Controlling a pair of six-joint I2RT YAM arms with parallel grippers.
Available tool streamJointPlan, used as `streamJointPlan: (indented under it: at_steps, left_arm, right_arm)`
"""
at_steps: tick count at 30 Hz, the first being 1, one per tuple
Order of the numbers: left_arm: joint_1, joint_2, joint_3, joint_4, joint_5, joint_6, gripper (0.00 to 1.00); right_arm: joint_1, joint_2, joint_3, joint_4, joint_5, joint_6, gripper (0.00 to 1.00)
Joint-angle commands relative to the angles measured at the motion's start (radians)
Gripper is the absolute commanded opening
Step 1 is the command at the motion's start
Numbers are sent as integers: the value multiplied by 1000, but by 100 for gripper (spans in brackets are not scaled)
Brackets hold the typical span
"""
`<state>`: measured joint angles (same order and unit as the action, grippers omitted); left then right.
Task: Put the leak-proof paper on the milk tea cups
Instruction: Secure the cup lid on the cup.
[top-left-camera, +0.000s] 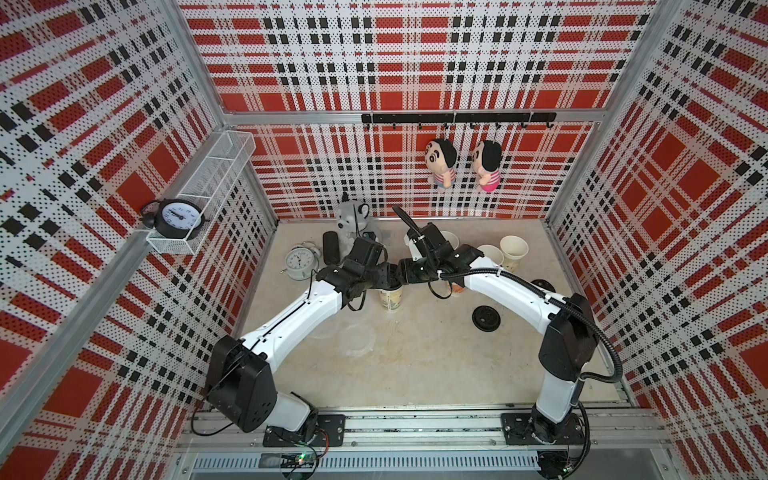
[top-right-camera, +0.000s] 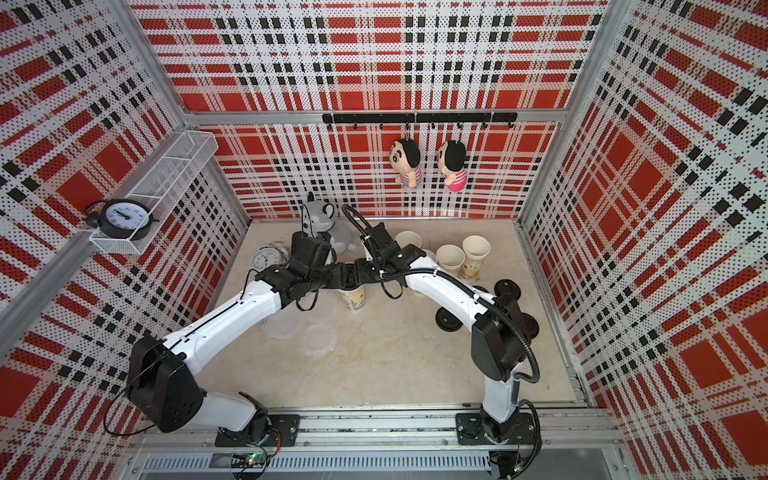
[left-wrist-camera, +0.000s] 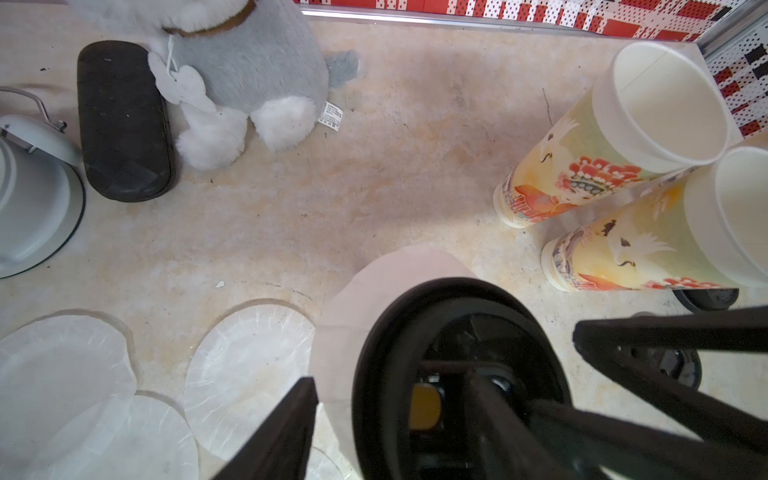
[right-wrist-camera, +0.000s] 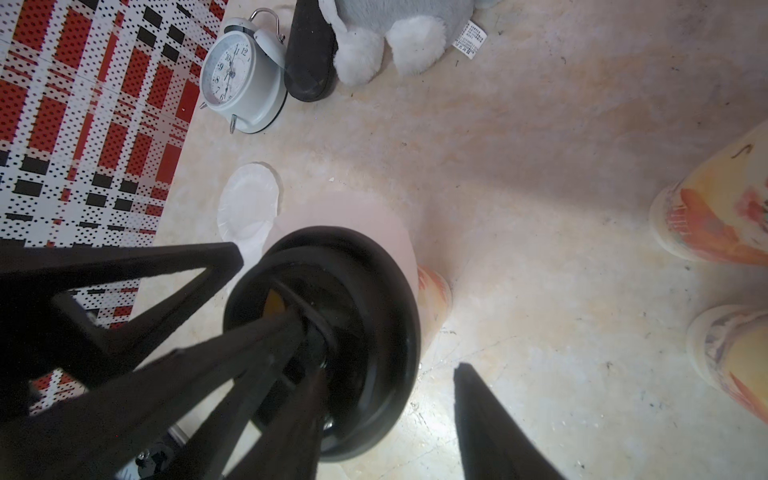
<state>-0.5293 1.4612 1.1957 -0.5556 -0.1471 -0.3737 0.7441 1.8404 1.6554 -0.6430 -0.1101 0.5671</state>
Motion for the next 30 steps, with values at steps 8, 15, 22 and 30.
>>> streamJointPlan:
  at_steps: [8, 15, 22, 30]
  left_arm:
    - [-2, 42, -45, -136, 17, 21, 60]
    - [-9, 51, -22, -133, 27, 21, 59]
    - [-25, 18, 77, -133, 50, 10, 63]
    - [-4, -80, 89, -135, 19, -48, 48]
  right_arm:
    - [9, 72, 41, 8, -16, 11, 55]
    - [9, 102, 27, -4, 6, 17, 54]
    - [9, 85, -39, 0, 15, 27, 52]
    - [10, 71, -75, 8, 24, 30, 51]
